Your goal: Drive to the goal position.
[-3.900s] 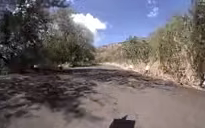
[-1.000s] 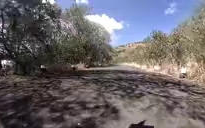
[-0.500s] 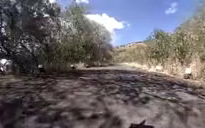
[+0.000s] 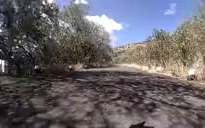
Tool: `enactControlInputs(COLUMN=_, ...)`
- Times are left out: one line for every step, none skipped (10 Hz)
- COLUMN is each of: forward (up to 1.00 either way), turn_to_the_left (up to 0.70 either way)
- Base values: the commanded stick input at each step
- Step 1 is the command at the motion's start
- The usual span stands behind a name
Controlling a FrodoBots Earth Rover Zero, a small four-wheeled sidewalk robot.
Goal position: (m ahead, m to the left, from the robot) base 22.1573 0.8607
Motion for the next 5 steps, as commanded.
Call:
enactControlInputs(forward=0.5, turn_to_the_left=0.0)
enactControlInputs(forward=0.5, turn_to_the_left=0.0)
enactControlInputs(forward=0.5, turn_to_the_left=0.0)
enactControlInputs(forward=0.5, turn_to_the_left=0.0)
enactControlInputs(forward=0.5, turn_to_the_left=0.0)
